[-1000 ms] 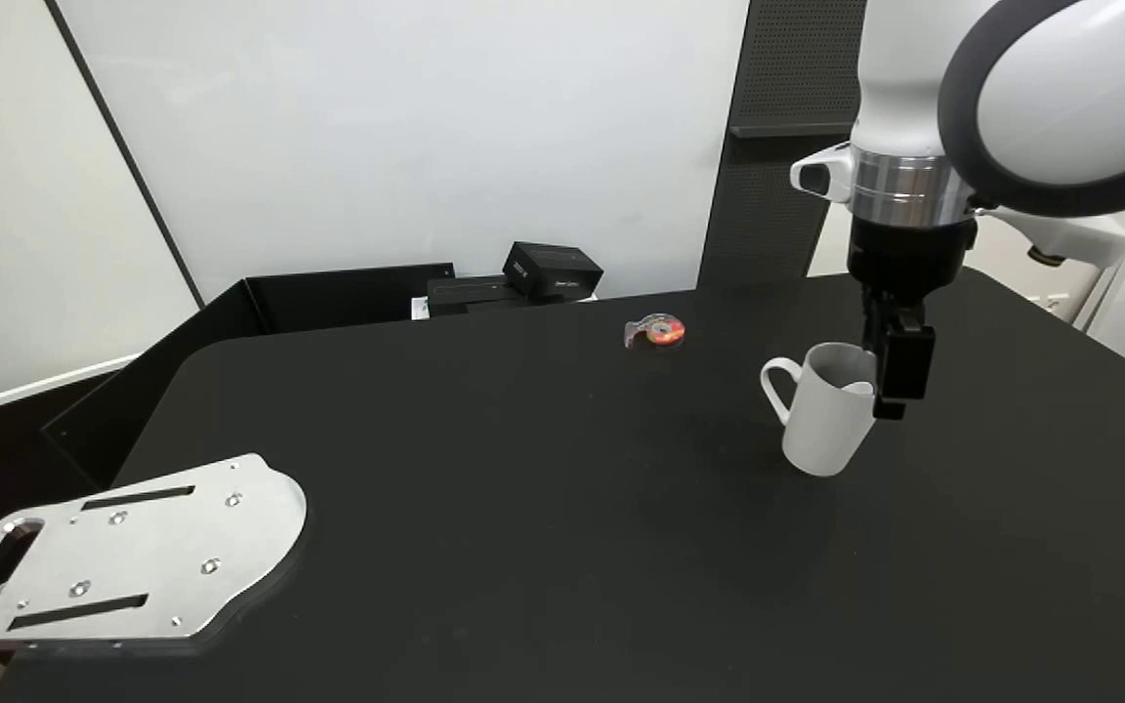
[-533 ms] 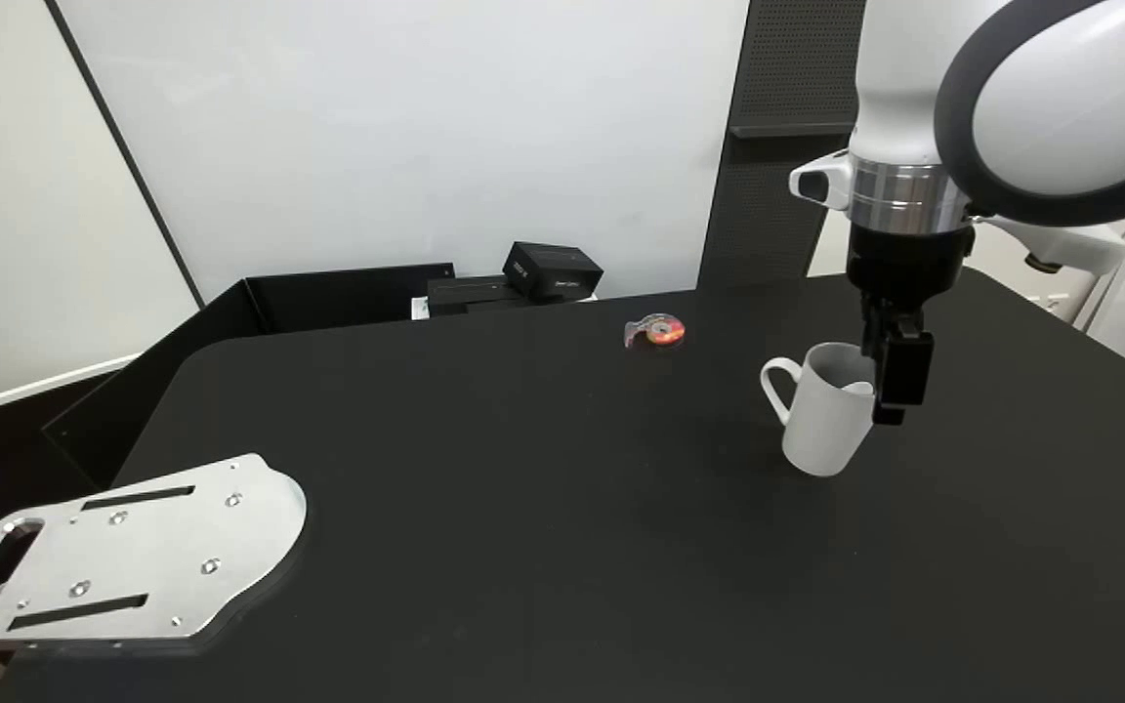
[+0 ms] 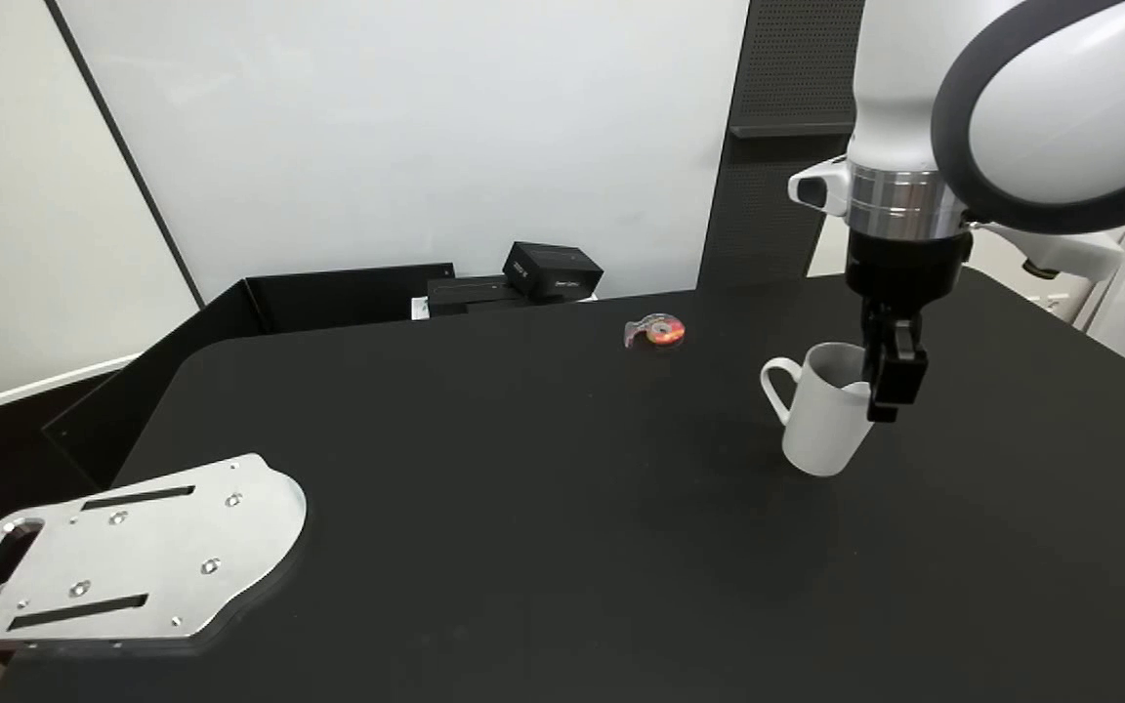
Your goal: Remove the white spoon from the grey mug
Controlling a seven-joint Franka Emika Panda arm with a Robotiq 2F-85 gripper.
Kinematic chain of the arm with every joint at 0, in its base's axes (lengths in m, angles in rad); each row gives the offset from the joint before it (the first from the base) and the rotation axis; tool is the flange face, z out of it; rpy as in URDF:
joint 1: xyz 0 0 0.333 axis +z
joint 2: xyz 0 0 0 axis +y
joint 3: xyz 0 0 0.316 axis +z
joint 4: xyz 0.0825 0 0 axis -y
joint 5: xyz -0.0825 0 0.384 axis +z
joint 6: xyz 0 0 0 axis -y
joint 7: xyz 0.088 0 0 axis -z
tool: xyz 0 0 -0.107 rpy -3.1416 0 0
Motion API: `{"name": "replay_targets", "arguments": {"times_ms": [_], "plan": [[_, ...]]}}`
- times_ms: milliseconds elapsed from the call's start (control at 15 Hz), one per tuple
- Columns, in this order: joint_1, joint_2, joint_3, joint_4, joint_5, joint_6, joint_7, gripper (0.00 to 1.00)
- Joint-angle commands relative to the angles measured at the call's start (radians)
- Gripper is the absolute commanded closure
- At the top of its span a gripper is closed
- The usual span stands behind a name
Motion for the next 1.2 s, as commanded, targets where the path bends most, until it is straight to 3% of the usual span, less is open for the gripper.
{"name": "replay_targets", "arguments": {"times_ms": [0,267,1133], "plan": [[0.004,0.008,-0.003,0.012,-0.009,0.000,0.034,0.75],[0.007,0.012,-0.003,0.015,-0.011,-0.004,0.036,0.99],[0.027,-0.027,-0.025,0.066,-0.061,-0.058,0.079,0.99]]}}
